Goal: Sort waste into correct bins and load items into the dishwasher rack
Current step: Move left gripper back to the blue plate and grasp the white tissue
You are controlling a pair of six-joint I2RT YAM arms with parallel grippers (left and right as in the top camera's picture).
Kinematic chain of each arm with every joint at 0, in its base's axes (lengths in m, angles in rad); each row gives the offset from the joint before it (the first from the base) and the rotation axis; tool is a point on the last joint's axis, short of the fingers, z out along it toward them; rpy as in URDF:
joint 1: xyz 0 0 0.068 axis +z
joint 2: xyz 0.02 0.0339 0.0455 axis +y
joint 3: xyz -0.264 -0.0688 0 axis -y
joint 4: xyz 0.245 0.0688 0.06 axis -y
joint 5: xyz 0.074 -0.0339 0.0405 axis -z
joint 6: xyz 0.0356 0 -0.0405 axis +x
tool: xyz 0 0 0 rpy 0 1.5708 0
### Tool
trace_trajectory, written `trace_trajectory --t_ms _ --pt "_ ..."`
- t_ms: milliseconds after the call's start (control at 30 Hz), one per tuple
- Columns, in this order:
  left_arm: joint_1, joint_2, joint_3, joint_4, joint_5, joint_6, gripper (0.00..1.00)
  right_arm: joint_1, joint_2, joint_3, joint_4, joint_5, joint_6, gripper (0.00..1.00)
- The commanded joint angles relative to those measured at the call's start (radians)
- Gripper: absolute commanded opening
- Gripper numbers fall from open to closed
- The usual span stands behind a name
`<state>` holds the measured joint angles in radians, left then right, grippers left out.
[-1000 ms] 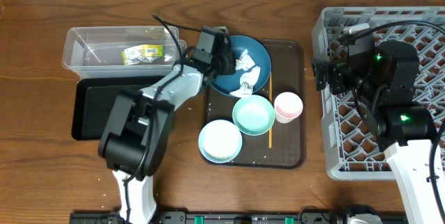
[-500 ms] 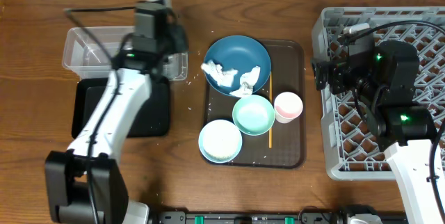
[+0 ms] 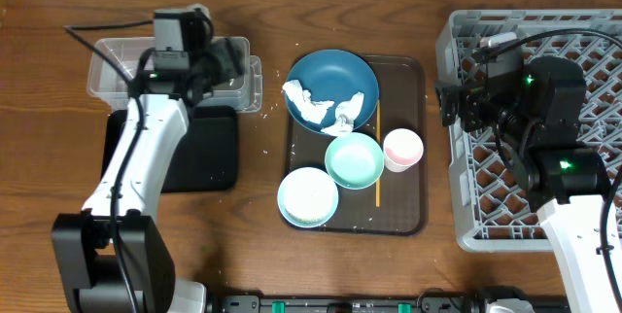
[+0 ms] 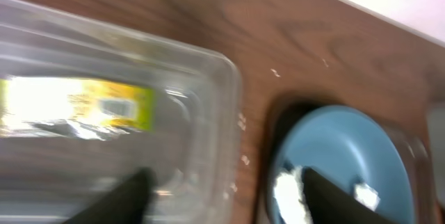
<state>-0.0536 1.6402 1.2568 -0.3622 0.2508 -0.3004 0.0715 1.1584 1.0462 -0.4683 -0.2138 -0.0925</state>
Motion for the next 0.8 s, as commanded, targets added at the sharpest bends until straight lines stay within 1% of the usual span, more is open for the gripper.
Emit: trace_trajectory --t_ms 0,67,167,200,267,367,500,767 --pt "-0.047 0.004 -0.004 -0.035 0.063 0.004 0.88 0.019 0.002 0.017 0.0 -0.011 -0.01 0.99" --pt "-0.078 0.005 -0.016 -0.052 0.058 0.004 0.89 0.019 0.002 0.017 0.0 -0.011 -0.01 0.99" --pt "-0.126 0.009 -0.041 -0.046 0.011 0.004 0.91 0.019 0.002 0.017 0.0 -0.011 -0.01 0.99" --pt "-0.141 0.01 -0.048 -0.042 -0.009 0.004 0.94 0.019 0.002 0.017 0.0 -0.011 -0.01 0.99" --pt "-0.178 0.018 -0.058 -0.029 -0.04 0.004 0.94 0.019 0.002 0.017 0.0 -0.011 -0.01 0.99" --pt "-0.223 0.039 -0.058 -0.002 -0.045 0.024 0.94 0.019 0.002 0.017 0.0 -0.011 -0.01 0.99" --pt "-0.276 0.1 -0.058 0.062 -0.109 0.027 0.94 0.019 0.002 0.017 -0.002 -0.011 -0.01 0.99" --pt "-0.349 0.246 -0.058 0.139 -0.111 0.026 0.94 0.019 0.002 0.017 -0.016 -0.011 -0.01 0.99"
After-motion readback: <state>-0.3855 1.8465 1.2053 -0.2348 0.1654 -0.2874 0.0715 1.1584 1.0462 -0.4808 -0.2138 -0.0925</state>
